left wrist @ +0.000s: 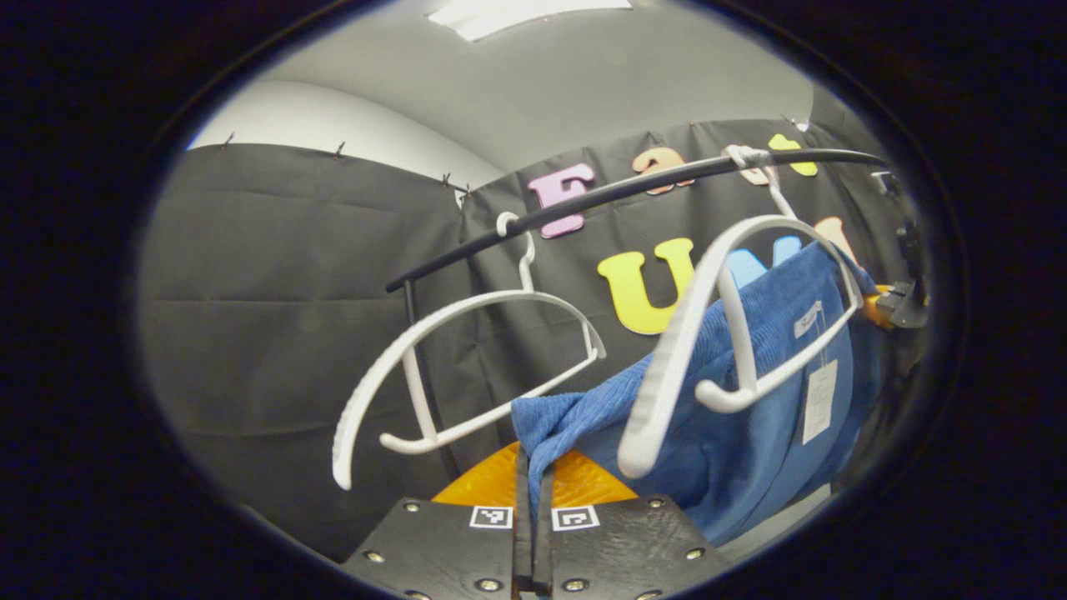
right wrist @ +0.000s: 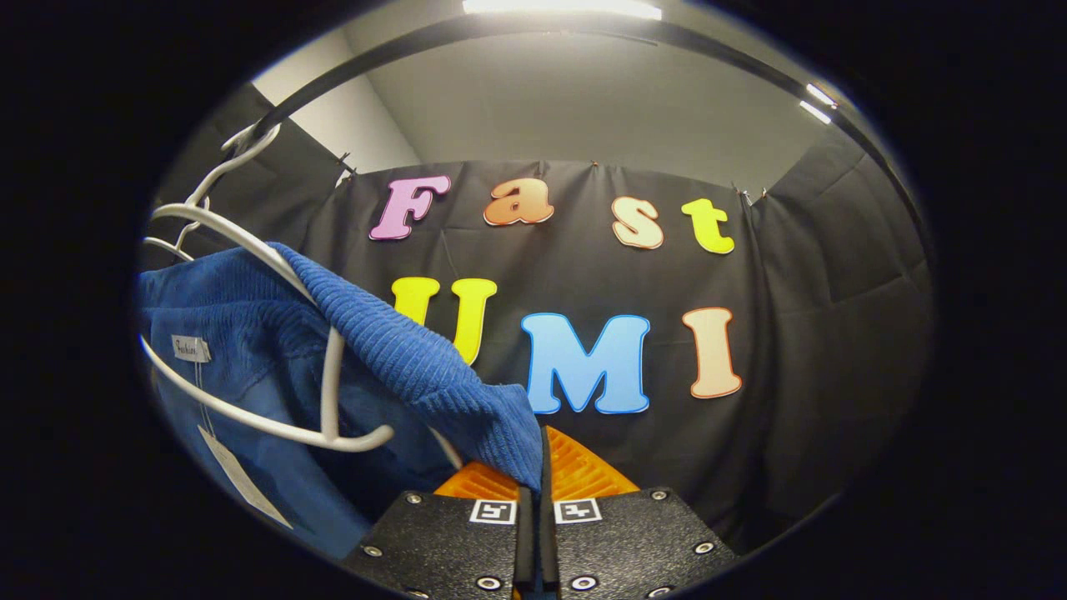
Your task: Grasp the clothes on the hanger with both hands and then place them into the laundry hamper below.
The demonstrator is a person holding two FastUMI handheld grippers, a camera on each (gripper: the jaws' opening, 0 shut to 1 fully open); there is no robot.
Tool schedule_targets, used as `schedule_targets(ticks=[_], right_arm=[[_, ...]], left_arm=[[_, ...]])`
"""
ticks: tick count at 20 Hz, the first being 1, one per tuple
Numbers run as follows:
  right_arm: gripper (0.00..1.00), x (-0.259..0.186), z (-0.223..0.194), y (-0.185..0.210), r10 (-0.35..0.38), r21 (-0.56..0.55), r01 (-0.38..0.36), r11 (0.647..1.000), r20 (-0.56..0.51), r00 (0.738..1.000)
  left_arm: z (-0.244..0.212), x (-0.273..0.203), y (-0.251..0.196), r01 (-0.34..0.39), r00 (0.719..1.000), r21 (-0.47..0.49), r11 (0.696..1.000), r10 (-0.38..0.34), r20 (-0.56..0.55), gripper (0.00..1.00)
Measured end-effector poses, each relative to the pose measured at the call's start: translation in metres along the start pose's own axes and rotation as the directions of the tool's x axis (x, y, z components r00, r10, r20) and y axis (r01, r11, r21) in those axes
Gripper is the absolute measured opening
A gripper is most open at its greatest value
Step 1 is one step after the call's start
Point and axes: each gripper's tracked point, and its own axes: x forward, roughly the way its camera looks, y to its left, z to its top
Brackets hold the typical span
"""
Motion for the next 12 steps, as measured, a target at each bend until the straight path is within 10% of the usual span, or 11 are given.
schedule_targets(ticks=[12], right_arm=[[0.0,-0.006,-0.06,-0.043,-0.086,0.049,0.094,0.994,-0.142,0.986]], left_arm=[[-0.081,-0.029,-0.071,0.104,0.982,-0.032,0.994,-0.107,-0.155,0.02]])
